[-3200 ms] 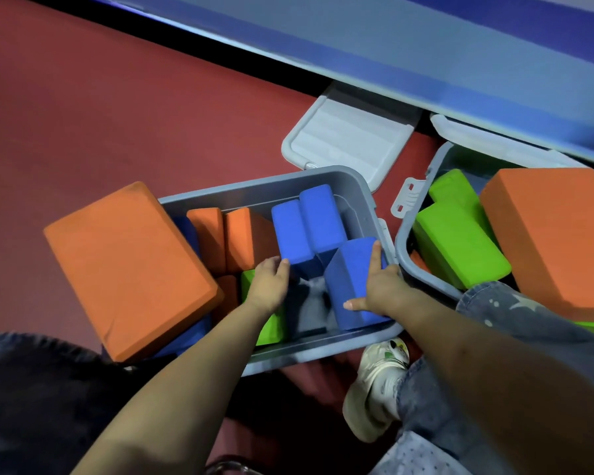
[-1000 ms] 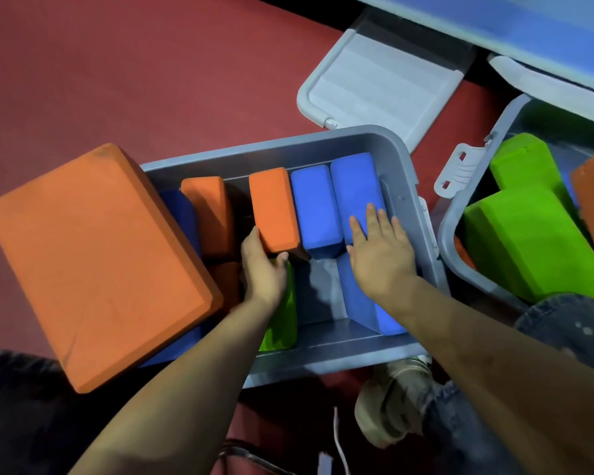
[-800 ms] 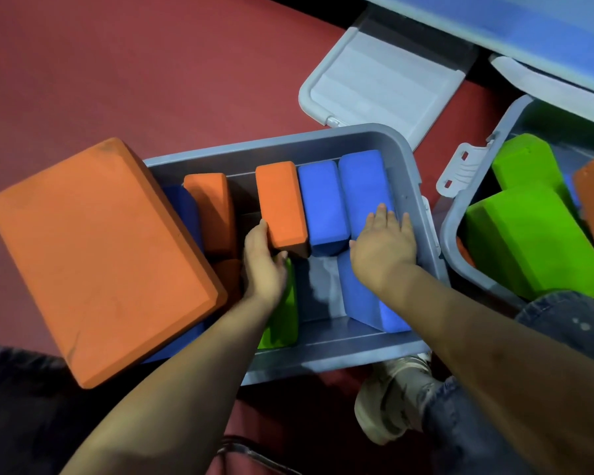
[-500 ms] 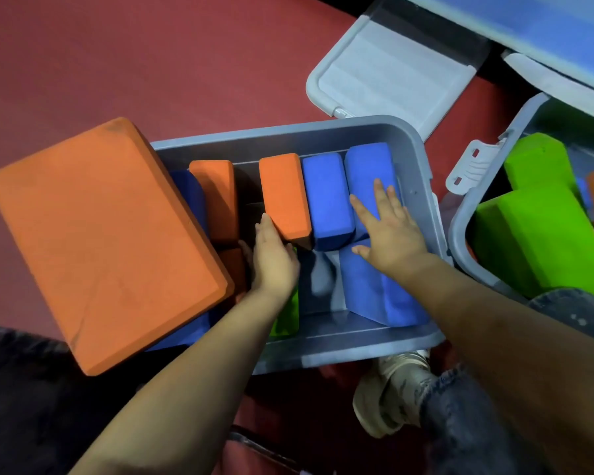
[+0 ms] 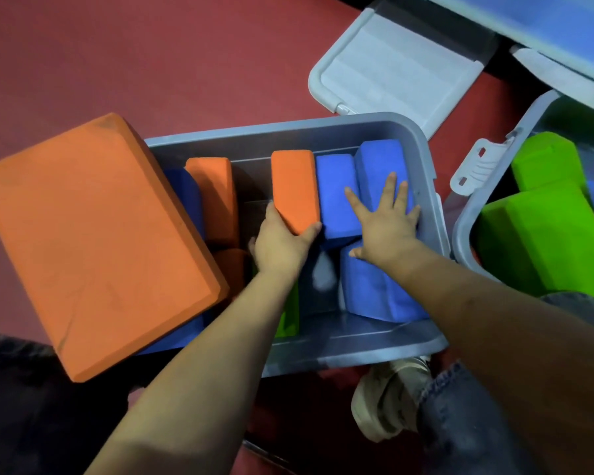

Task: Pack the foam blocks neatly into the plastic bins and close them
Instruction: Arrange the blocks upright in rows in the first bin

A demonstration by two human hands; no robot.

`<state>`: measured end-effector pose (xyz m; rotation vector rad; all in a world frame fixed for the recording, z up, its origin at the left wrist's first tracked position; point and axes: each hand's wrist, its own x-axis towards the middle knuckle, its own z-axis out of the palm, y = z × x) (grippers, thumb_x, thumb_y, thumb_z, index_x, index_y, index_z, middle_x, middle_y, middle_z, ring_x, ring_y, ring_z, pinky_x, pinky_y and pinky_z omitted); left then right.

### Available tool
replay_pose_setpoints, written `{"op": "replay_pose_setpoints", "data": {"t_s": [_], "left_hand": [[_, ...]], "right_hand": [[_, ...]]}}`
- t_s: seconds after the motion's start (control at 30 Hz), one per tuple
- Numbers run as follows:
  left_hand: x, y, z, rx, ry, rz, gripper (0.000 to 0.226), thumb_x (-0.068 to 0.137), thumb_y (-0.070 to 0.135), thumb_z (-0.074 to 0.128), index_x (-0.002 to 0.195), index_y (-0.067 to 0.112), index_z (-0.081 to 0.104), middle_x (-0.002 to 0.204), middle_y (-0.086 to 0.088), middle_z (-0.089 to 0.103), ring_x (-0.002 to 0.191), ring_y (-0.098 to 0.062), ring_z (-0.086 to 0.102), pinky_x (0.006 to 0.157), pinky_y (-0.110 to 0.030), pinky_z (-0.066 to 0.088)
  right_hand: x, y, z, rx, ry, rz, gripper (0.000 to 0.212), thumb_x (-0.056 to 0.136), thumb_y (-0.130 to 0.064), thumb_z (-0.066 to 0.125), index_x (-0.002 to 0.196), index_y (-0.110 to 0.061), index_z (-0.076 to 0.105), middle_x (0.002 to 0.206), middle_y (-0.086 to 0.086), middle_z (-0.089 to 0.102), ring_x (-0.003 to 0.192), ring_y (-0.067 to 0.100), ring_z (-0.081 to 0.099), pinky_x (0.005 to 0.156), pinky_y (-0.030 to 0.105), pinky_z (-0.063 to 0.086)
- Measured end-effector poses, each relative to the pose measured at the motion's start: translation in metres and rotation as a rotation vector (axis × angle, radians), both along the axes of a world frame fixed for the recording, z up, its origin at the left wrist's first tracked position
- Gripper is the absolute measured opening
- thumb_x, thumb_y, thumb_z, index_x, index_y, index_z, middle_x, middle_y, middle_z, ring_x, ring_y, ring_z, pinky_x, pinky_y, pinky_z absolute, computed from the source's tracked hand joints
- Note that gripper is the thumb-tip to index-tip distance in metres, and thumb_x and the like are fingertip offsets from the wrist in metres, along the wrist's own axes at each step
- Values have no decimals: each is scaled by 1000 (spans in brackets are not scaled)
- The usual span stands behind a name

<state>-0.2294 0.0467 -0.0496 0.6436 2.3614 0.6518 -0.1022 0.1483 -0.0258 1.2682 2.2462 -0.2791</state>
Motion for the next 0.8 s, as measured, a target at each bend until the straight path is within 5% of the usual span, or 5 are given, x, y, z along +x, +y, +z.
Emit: {"op": "replay_pose_setpoints", "data": {"t_s": [0.23,0.43,0.6,0.73,0.8], "left_hand": [[2,5,-2,-125,-66,-57,80,81,48,65,144,19,24,138,-6,48,128,-30,46,114,-57,12],[-1,-5,11,-144,-77,-60,88,84,41,66,151,17,15,150,-13,30,135,-35,35,115,-47,21],[4,-22,64,53,-43,-251,63,90,8,51,148,7,27,156,-20,16,144,-30,20,114,-28,15],[4,-49,120,176,-55,-482,51,89,-5,43,138,6,45,154,-20,21,145,-24,21,111,-20,17],[-6,-71,144,231,-17,-510,46,89,-4,44,134,6,50,150,-17,30,142,-24,28,110,-19,18]], "right_hand": [[-5,1,-3,-38,-52,-9,96,80,-61,60,144,-49,-11,146,28,-34,138,49,-22,107,68,13],[-5,9,14,-188,16,-102,82,83,-57,60,148,-45,11,150,21,-31,141,42,-20,112,61,13],[7,11,62,-299,318,-351,64,93,-40,54,148,-19,30,154,8,29,141,24,28,112,31,23],[-14,-43,87,-245,574,-628,50,95,-31,50,142,-16,40,140,11,48,118,25,51,95,31,39],[-25,-81,91,-418,717,-855,43,94,-32,48,136,-19,43,122,9,57,92,22,58,76,33,45]]}}
